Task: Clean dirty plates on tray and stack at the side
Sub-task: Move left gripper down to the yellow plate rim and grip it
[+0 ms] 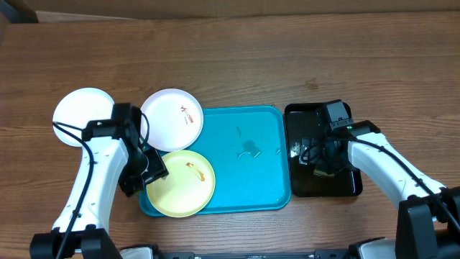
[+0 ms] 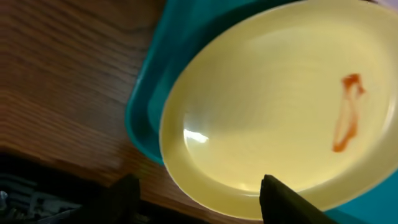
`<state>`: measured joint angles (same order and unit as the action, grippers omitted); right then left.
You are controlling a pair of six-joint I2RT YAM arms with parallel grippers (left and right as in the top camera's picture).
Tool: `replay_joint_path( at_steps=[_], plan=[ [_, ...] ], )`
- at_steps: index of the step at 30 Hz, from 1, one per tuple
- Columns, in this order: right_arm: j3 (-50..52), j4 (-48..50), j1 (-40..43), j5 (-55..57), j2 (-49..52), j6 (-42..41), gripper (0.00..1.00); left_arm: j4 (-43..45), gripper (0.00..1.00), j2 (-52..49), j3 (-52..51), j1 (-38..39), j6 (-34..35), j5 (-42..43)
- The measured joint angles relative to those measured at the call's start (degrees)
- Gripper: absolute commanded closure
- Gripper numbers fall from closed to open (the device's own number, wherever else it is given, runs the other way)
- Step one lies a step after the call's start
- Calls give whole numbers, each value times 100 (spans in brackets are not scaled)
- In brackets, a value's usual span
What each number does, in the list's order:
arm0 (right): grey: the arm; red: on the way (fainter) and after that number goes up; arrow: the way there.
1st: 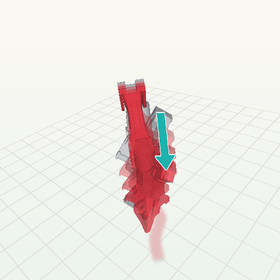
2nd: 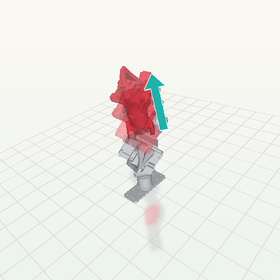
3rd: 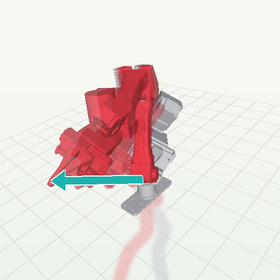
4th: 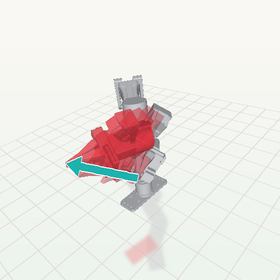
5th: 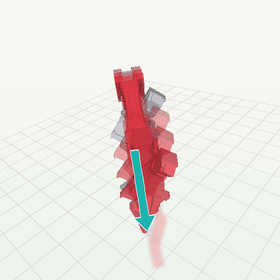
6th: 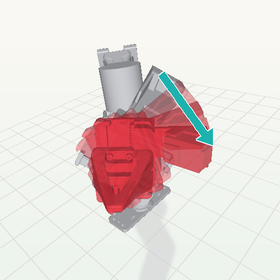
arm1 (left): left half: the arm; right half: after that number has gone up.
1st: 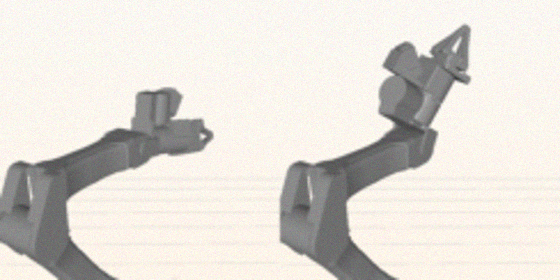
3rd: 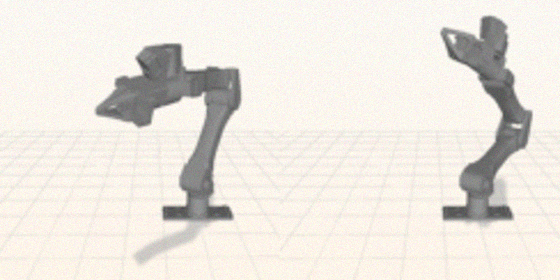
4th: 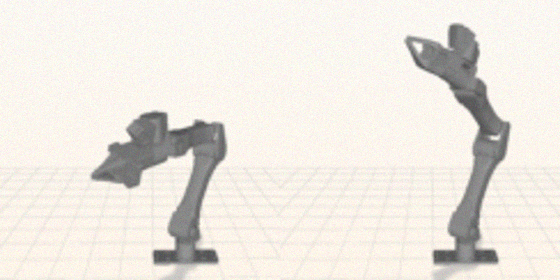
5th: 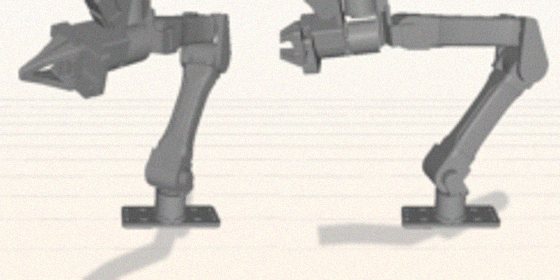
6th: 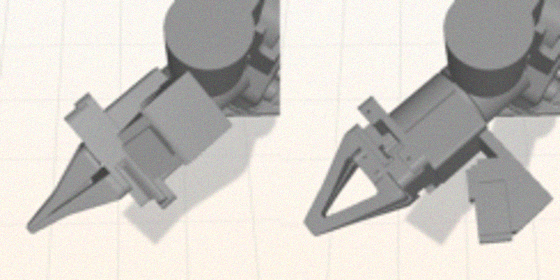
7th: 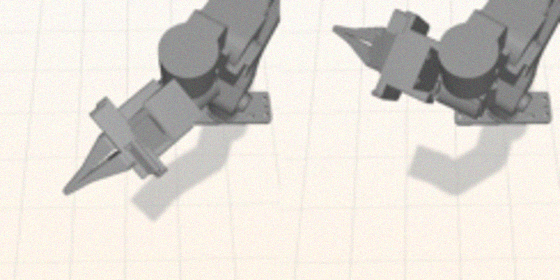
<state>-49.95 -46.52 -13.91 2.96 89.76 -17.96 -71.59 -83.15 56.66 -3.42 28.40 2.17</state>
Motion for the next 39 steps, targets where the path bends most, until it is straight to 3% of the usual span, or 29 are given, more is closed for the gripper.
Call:
replay_joint_path(
  at_steps=[8, 15, 18, 25, 31, 39],
  plan=[
    [0, -2, 0, 0, 0, -2, 0, 529, 29, 0, -570, 0, 240, -455],
    [0, -2, 0, 0, 0, -4, 0, 1410, 38, 0, -1134, 0, 304, -610],
    [0, -2, 0, 0, 0, 0, 0, 1781, 40, 0, -1403, 0, 271, -354],
    [0, -2, 0, 0, 0, 0, 0, 2404, 57, 0, -1836, 7, -37, 590],
    [0, 0, 0, 0, 0, -2, 0, 2756, 56, 0, -1867, 374, -450, 1434],
    [0, 0, 0, 0, 0, -2, 0, 3097, 53, 0, -1871, 1484, -599, 1672]
  ],
)
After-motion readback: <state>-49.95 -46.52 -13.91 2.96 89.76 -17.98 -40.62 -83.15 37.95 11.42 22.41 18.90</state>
